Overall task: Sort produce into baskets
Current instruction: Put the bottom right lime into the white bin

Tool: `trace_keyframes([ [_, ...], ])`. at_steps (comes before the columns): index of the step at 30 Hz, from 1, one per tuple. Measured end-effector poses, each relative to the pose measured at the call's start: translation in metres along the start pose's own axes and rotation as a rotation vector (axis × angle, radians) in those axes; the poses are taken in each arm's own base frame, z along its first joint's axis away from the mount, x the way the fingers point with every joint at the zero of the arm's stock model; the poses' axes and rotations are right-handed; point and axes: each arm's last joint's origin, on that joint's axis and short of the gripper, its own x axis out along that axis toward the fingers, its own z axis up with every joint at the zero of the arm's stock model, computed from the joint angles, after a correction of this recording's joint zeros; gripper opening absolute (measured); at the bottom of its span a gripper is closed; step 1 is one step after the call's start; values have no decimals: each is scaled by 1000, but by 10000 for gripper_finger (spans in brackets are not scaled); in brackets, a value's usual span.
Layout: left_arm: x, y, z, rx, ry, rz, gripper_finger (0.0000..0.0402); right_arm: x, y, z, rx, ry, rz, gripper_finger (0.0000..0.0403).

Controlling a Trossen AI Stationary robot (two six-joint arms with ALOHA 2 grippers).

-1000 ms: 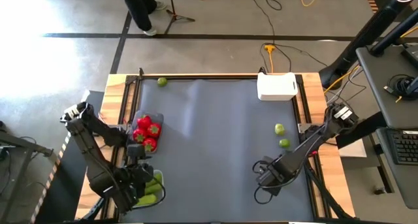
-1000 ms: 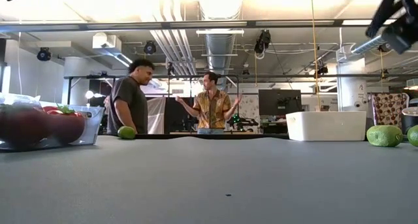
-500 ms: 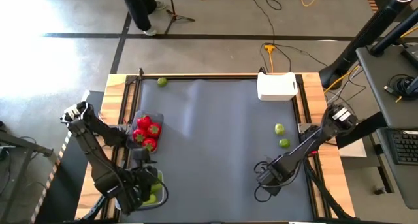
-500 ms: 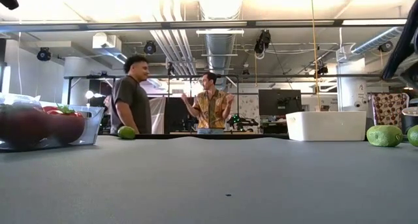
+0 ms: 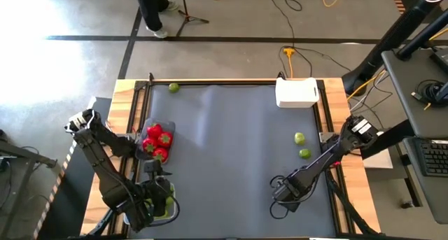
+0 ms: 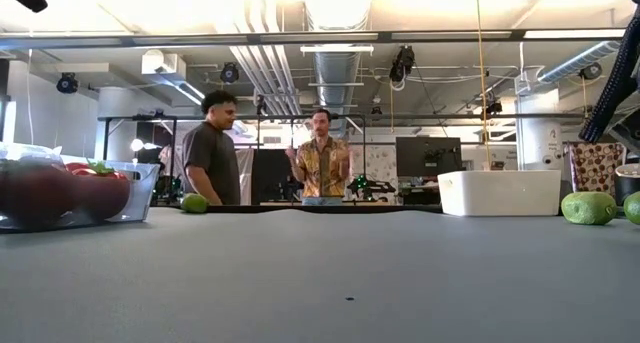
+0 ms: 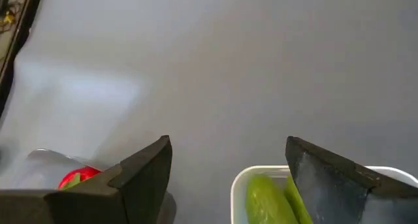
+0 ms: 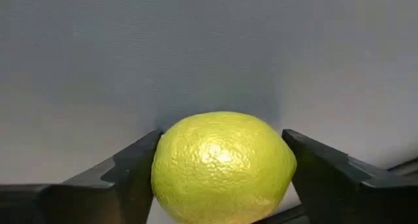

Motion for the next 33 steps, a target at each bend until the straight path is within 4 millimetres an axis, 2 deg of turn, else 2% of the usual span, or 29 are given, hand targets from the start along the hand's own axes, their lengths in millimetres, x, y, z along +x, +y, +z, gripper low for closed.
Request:
trace_keyframes([
  [2,2,0,-2,3,2,6,280,-10,1,0,13,-1,-6,275],
  [7,6,7,1,-16,-40,48,280,-53,-2,10,-44,-38,-54,274],
  [10,9,14,4,-28,-62,70,280,-83,-12,32,-87,-120,-57,277],
  [13,11,22,6,-36,-68,88,280,-106,-40,62,-99,-199,-108,281],
  [17,13,35,8,-67,-70,103,280,-132,-101,107,-39,-273,-143,272],
  [22,18,58,8,-131,-62,128,280,-151,-203,152,203,-311,-99,272],
  [25,23,76,11,-192,-53,158,280,-157,-263,166,413,-369,-32,277],
  [28,29,95,17,-232,-41,196,280,-162,-312,173,631,-434,97,273],
  [30,33,106,22,-235,-32,227,279,-163,-336,174,732,-469,143,269],
  [33,38,120,27,-245,-32,277,278,-162,-362,180,816,-507,158,270],
])
